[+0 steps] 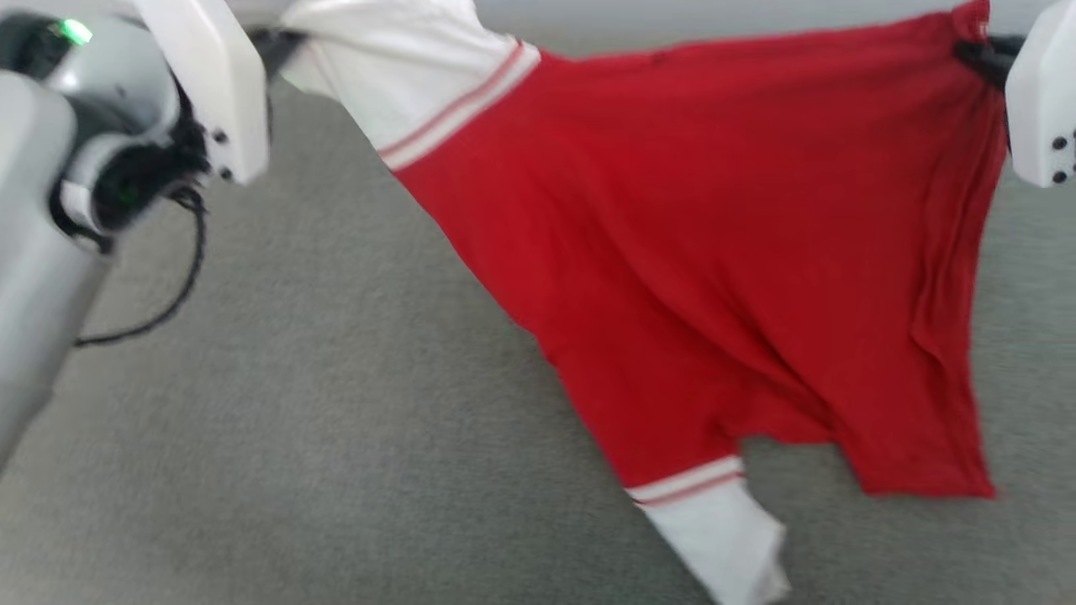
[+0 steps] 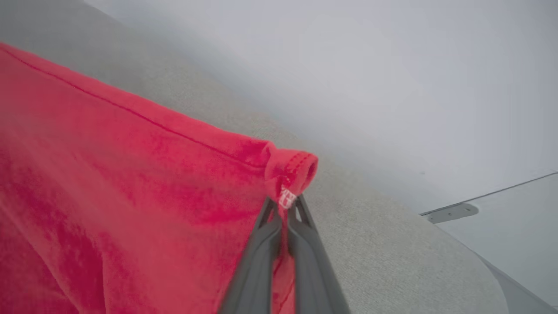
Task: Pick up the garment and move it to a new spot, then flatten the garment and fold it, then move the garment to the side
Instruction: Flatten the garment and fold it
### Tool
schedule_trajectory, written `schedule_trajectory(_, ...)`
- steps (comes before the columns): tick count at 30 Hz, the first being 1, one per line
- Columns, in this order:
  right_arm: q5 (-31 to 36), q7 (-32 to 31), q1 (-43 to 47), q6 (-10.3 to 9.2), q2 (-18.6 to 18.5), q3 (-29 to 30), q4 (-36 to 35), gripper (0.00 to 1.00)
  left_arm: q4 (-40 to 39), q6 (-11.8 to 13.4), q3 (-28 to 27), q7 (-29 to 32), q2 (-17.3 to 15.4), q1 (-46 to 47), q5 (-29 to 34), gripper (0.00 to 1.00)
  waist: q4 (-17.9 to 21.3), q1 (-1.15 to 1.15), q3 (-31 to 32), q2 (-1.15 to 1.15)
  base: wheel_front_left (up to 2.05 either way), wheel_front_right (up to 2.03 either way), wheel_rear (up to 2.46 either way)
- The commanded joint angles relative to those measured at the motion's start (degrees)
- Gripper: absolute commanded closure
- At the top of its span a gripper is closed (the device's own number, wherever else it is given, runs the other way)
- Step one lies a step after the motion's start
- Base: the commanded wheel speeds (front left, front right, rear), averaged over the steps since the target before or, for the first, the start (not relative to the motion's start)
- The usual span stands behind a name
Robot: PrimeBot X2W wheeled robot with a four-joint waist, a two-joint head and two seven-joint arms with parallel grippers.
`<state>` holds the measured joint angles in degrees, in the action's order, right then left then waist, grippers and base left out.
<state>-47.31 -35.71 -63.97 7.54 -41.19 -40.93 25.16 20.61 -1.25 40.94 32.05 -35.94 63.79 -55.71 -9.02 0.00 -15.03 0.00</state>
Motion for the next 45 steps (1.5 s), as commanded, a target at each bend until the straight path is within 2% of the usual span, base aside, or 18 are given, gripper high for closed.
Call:
schedule_trajectory(1,0.5,0.5,-0.4,-0.1,0.9,0.7,-0.6,1.0,0.5,0.0,-0.2,0.5,-0.6,1.6,1.0,1.0,3.4,0.0,3.3,0.0,0.0,0.0,0.0)
schedule_trajectory(7,2.8,-0.6,-0.9,-0.1,2.5,3.2,-4.0,1.0,1.9,-0.1,-0.9,1.7,-1.6,5.8,1.5,1.0,6.3,0.0,6.2,0.0,0.0,0.0,0.0)
schedule_trajectory(13,3.8,-2.4,-1.0,-0.1,3.6,6.2,-6.9,1.0,2.4,-0.2,-0.8,2.5,-1.4,8.4,2.0,1.0,7.5,0.0,7.3,0.0,0.0,0.0,0.0)
schedule_trajectory(20,7.5,-1.2,-2.9,-0.1,7.0,11.7,-5.9,1.0,5.1,-0.8,-0.9,-0.3,1.1,12.8,3.8,1.0,8.4,0.0,5.2,0.0,0.0,0.0,0.0)
schedule_trajectory(25,12.3,4.0,-7.9,-0.1,12.4,15.7,0.5,1.0,10.0,-1.3,-1.4,-6.6,3.6,19.0,7.3,1.0,9.3,0.0,0.6,0.0,0.0,0.0,0.0)
schedule_trajectory(29,18.3,10.8,-13.4,-0.1,16.4,18.0,7.9,1.0,15.0,-0.7,-1.6,-15.4,5.4,26.0,12.6,1.0,9.8,0.0,-3.3,0.0,0.0,0.0,0.0)
schedule_trajectory(35,32.1,29.0,-21.8,-0.11,21.1,25.2,19.1,1.0,22.3,0.8,-1.4,-31.7,7.4,36.0,20.6,1.0,9.5,0.0,-7.7,0.0,0.0,0.0,0.0)
schedule_trajectory(36,36.0,34.8,-23.9,-0.11,22.4,28.7,22.4,1.0,24.2,1.0,-1.5,-36.7,8.3,38.1,21.9,1.0,9.1,0.0,-8.6,0.0,0.0,0.0,0.0)
schedule_trajectory(38,39.9,37.9,-24.3,-0.11,24.0,31.3,26.4,1.0,26.0,0.0,-1.3,-40.4,8.9,38.9,22.6,1.0,8.6,0.0,-9.1,0.0,0.0,0.0,0.0)
schedule_trajectory(41,43.1,39.5,-24.7,-0.11,26.0,32.7,30.9,1.0,28.7,-2.1,-0.4,-42.9,9.3,38.1,22.8,1.0,7.9,0.0,-9.6,0.0,0.0,0.0,0.0)
schedule_trajectory(45,43.5,38.1,-22.0,-0.11,27.6,31.2,36.7,1.0,31.7,-5.2,2.3,-40.9,10.4,33.8,20.9,1.0,6.8,0.0,-9.5,0.0,0.0,0.0,0.0)
